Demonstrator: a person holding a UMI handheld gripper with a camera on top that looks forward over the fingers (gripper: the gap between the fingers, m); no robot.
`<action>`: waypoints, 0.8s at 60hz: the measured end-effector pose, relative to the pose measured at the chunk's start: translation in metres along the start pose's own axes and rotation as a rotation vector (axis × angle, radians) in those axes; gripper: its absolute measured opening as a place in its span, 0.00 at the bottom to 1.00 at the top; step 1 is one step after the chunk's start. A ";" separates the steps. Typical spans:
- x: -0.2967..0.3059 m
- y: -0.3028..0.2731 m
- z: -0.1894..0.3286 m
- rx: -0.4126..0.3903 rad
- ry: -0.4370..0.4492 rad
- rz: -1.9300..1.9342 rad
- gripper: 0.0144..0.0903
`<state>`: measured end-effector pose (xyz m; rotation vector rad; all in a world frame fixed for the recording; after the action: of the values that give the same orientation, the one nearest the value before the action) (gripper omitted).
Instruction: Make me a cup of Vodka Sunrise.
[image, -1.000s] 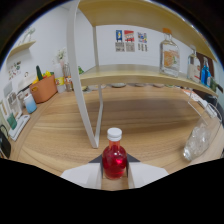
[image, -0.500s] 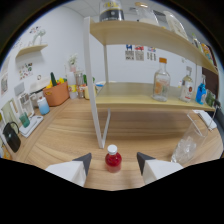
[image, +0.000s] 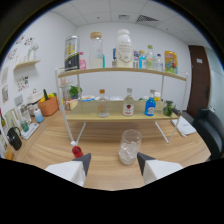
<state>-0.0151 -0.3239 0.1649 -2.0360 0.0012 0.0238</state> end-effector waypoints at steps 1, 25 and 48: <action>0.007 -0.001 -0.002 -0.002 0.007 -0.001 0.94; 0.141 -0.168 -0.035 0.182 0.083 0.006 0.94; 0.213 -0.288 0.030 0.326 0.069 -0.010 0.93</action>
<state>0.2002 -0.1662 0.4049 -1.7097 0.0361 -0.0503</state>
